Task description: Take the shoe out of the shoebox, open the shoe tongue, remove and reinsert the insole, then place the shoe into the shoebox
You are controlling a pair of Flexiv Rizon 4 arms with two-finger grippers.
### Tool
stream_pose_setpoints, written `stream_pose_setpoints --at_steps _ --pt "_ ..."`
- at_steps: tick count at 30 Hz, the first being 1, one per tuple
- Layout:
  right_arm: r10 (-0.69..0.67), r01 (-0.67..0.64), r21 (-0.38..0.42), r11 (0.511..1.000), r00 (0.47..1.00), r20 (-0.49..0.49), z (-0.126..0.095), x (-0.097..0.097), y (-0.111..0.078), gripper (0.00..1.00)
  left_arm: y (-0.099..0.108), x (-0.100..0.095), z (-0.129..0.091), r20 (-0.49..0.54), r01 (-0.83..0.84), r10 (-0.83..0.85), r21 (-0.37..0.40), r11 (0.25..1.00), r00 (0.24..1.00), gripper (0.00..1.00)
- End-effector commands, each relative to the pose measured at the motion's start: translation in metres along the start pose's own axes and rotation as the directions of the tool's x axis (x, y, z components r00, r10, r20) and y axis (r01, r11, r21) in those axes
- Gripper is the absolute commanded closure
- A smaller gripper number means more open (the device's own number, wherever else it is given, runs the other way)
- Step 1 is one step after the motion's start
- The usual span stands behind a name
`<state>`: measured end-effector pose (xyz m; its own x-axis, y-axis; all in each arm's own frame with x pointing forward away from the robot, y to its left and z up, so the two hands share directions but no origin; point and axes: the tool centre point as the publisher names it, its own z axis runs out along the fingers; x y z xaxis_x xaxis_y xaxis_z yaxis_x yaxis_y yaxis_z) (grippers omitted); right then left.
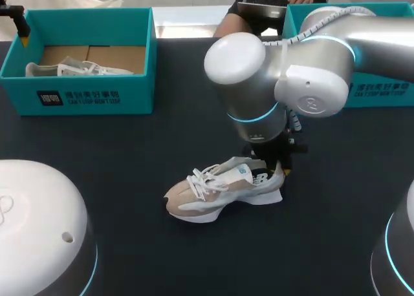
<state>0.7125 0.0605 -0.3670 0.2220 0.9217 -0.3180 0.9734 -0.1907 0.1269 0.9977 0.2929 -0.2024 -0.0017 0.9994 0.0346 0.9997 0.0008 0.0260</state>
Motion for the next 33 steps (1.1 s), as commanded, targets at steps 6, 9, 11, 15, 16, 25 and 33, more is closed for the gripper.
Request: stream_pose_setpoints --at_steps 6,9,11,15,16,25,33 --pt "0.12 -0.127 -0.054 0.99 0.987 -0.107 -0.045 -0.003 0.001 0.0 -0.001 0.0 0.0 -0.001 -0.001 0.001 -0.001 1.0 1.0 0.0" --pt "0.071 -0.08 -0.053 0.995 0.984 -0.161 -0.066 -0.013 0.003 0.0 -0.001 0.0 0.0 -0.001 -0.001 0.001 -0.001 1.0 1.0 0.0" --pt "-0.003 -0.012 -0.073 0.997 0.981 -0.196 -0.078 -0.017 0.006 0.0 -0.001 0.0 0.0 -0.001 -0.001 0.001 -0.001 1.0 1.0 0.0" --pt "-0.176 0.146 -0.137 0.98 0.953 -0.247 -0.103 -0.024 0.013 0.0 -0.001 0.0 0.0 -0.001 -0.001 0.001 -0.001 1.0 1.0 0.0" --pt "-0.243 0.201 -0.17 0.965 0.928 -0.281 -0.109 -0.024 0.015 0.0 -0.001 0.0 0.0 -0.001 -0.001 0.001 -0.001 1.0 1.0 0.0" --pt "-0.546 0.502 -0.22 0.837 0.798 -0.255 -0.133 -0.026 0.026 0.0 -0.001 0.0 0.0 -0.001 -0.001 0.001 -0.001 1.0 1.0 0.0" --pt "-0.546 0.502 -0.22 0.837 0.798 -0.255 -0.133 -0.026 0.026 0.0 -0.001 0.0 0.0 -0.001 -0.001 0.001 -0.001 1.0 1.0 0.0"
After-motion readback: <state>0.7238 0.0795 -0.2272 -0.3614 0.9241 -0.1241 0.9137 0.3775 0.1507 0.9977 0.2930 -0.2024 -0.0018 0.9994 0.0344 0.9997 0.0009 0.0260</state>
